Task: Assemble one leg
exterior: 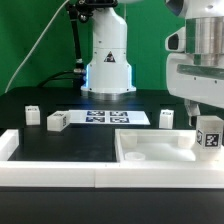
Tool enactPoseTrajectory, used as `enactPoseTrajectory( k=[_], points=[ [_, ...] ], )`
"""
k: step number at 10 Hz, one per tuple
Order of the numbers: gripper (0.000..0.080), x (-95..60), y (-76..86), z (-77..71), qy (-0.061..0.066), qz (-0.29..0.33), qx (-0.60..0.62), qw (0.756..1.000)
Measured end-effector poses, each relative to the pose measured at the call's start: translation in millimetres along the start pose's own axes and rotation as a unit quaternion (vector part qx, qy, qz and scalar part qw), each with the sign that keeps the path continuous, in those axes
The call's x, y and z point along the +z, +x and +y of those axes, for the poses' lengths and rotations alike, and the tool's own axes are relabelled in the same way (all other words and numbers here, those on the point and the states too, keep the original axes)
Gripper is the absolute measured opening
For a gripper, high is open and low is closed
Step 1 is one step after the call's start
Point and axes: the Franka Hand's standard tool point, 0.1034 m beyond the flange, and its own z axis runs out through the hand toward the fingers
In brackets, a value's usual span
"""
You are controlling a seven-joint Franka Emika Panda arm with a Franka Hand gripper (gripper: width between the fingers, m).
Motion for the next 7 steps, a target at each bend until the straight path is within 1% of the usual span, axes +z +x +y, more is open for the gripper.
enactPoseTrajectory(
  k=[2,3,5,6,7],
  points=[
    [0.0649,-1.9,-1.2,-3.0,-0.004,0.009,-0.117,0.993],
    [0.0649,-3.7,0.0,-5.1,-0.005,0.013,-0.184,0.983],
    [0.0649,-7.1,1.7,-8.2,-0.005,0.017,-0.279,0.960],
    [0.0649,-7.3,4.7,-7.3,-0.008,0.019,-0.340,0.940],
    [0.0649,-6.9,8.9,-5.5,-0.010,0.018,-0.374,0.927]
  ],
)
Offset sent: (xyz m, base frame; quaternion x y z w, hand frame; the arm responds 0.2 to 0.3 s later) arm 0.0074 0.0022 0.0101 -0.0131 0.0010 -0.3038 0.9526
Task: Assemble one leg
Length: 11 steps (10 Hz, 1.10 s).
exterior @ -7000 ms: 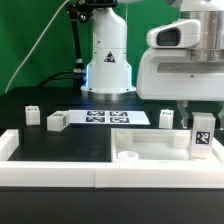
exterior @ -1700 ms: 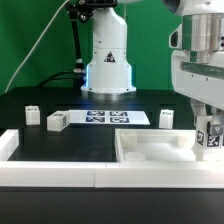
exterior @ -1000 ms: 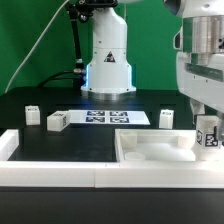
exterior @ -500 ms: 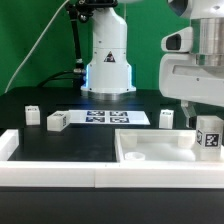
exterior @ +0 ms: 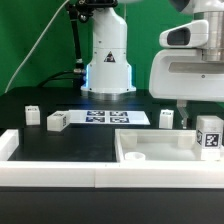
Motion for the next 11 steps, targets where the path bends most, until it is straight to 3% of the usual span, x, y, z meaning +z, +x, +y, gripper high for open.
enactPoseTrajectory(
  k=[5,7,8,9,11],
  points=[
    [0.0649,1.7,0.5,4.3,-0.005,0.000,-0.083,0.997],
    [0.0412,1.7,0.6,4.3,-0.005,0.000,-0.081,0.997],
    [0.0412,1.6,0.7,4.2,-0.005,0.000,-0.081,0.997],
    [0.0291,1.6,0.7,4.3,-0.005,0.000,-0.081,0.997],
    [0.0291,1.6,0.7,4.2,-0.005,0.000,-0.071,0.997]
  ],
)
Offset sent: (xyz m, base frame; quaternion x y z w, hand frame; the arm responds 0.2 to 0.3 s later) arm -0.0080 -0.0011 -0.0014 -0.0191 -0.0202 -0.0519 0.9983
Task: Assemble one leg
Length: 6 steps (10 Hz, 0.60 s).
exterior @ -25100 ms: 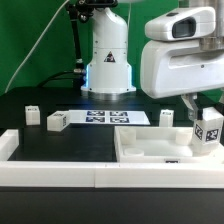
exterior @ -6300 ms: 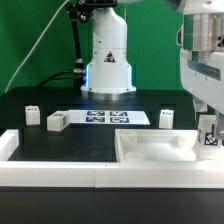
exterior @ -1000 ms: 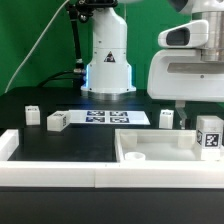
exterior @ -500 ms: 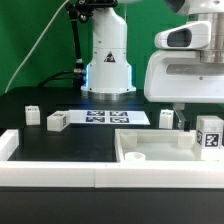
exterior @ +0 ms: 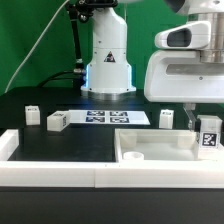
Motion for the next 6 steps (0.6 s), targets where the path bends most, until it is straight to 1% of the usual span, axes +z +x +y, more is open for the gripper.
enactPoseTrajectory(
  k=[2,3,5,6],
  points=[
    [0.0291,-0.4,0.6,1.1,0.000,0.000,0.045,0.999],
    [0.0291,0.1,0.4,0.9,0.007,-0.001,0.114,0.993],
    [0.0291,0.9,0.2,2.6,0.014,0.001,0.204,0.979],
    [0.0291,1.1,0.1,3.5,0.017,-0.001,0.261,0.965]
  ],
)
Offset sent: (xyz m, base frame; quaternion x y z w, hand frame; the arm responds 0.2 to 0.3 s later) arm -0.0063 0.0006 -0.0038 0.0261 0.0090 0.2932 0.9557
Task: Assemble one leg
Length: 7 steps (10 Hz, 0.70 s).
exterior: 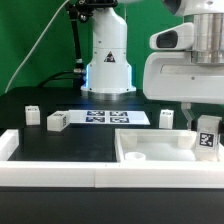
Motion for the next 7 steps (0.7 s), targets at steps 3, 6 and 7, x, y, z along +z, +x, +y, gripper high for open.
enactPoseTrajectory(
  k=[3,6,7],
  points=[
    [0.0291,0.1,-0.1,1.6,-0.003,-0.001,0.154,0.988],
    [0.0292,0.0,-0.8,3.1,-0.008,0.001,0.302,0.953],
    [0.0292,-0.1,-0.9,3.6,-0.010,0.003,0.347,0.938]
  ],
)
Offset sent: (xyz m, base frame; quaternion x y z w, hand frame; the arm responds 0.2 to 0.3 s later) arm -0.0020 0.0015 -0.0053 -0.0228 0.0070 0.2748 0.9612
